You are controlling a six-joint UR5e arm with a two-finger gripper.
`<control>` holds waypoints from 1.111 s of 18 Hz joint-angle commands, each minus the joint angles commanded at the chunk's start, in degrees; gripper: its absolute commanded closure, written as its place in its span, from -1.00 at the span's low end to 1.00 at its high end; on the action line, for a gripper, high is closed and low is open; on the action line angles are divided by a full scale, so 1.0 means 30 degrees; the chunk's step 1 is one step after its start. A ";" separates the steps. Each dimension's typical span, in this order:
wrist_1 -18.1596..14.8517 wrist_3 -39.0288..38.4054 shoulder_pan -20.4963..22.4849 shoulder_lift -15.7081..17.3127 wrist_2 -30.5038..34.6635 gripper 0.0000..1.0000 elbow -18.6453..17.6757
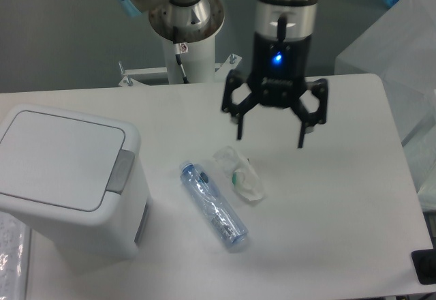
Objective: Open the trash can
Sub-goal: 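Move the open gripper down toward the grey button on the trash can, then press the gripper down on the trash can's grey lid button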
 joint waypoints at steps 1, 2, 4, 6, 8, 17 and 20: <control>0.0088 -0.0118 -0.0148 -0.0001 -0.0029 -1.00 -0.0029; 0.0088 -0.0409 -0.0381 -0.0001 -0.0029 -1.00 -0.0029; 0.0088 -0.1344 -0.0850 -0.0059 -0.0029 -1.00 -0.0058; 0.0146 -0.2691 -0.1435 -0.0118 -0.0029 -1.00 -0.0058; 0.0323 -0.3659 -0.1876 -0.0264 0.0000 -1.00 -0.0117; 0.0528 -0.6444 -0.3079 -0.0850 -0.0087 -1.00 -0.0351; 0.0703 -0.6886 -0.3459 -0.0939 -0.0088 -1.00 -0.0497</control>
